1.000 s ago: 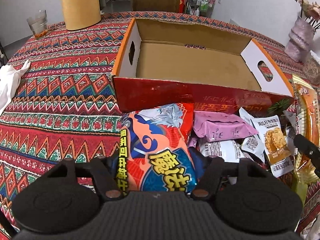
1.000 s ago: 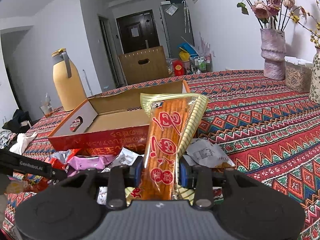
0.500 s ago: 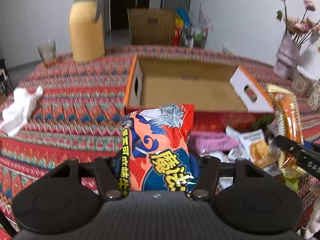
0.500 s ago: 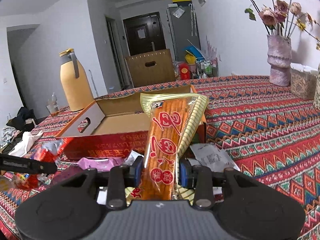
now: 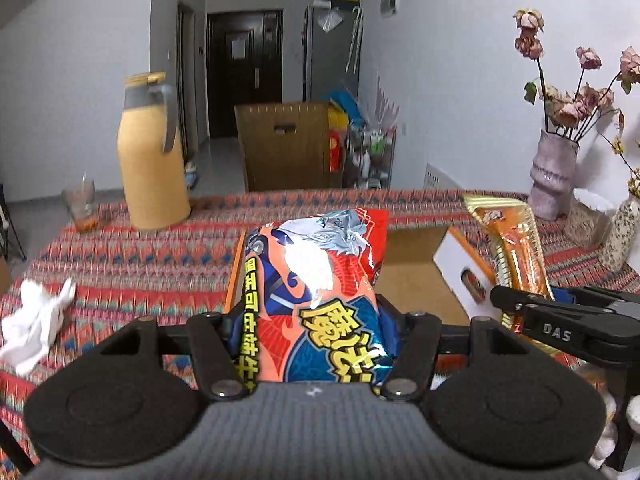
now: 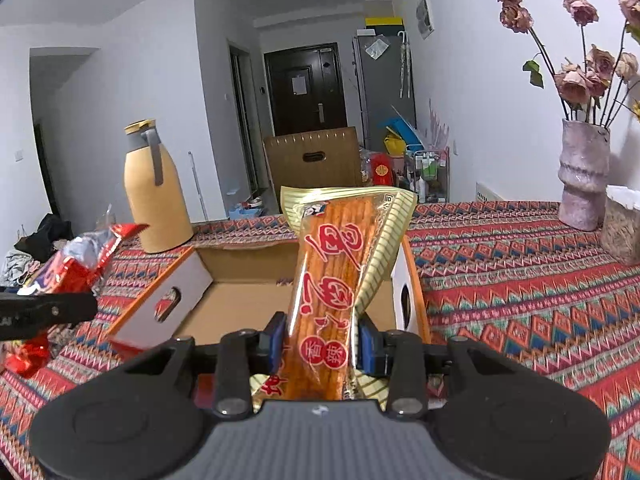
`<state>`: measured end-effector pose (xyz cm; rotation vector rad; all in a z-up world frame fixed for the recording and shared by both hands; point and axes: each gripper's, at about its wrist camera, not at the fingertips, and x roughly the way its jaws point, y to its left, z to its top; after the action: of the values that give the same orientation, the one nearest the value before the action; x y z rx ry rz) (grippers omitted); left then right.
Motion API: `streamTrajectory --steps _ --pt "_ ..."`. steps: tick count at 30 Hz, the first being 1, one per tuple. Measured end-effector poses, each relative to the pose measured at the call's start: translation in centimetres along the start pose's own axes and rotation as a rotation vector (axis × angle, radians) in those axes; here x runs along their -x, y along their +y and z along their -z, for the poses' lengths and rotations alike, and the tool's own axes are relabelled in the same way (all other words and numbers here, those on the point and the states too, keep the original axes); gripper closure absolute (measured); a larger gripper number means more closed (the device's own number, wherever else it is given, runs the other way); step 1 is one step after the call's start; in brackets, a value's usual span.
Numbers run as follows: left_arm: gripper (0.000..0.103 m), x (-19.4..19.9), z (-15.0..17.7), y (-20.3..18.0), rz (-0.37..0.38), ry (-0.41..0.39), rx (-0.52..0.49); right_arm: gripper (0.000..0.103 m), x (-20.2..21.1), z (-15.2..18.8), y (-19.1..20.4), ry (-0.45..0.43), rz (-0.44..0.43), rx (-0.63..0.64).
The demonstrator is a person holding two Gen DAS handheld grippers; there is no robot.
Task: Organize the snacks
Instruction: 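Carry both snacks over the open box and release them inside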
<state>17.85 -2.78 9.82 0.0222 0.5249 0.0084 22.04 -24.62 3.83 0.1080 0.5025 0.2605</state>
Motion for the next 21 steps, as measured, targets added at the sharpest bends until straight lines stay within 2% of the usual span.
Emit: streamTrajectory --steps 5,10,16,21 --pt "0.042 -2.8 -2.0 -0.7 -0.027 -0.026 -0.015 0.068 -3.7 -2.5 -0.5 0.026 0.009 -0.006" --pt "0.042 -6.6 -2.8 -0.5 -0.037 -0.021 0.004 0.068 -7.6 -3.4 -0.1 0.075 0.004 0.014" --pt "0.041 -11.6 -1.2 -0.1 -0.047 0.035 0.015 0.067 -11.8 -2.3 0.1 0.152 -0.008 0.019" --pt "0.042 -13.9 0.2 0.4 -0.055 0.083 0.025 0.067 -13.9 -0.9 0.0 0.203 0.002 0.024"
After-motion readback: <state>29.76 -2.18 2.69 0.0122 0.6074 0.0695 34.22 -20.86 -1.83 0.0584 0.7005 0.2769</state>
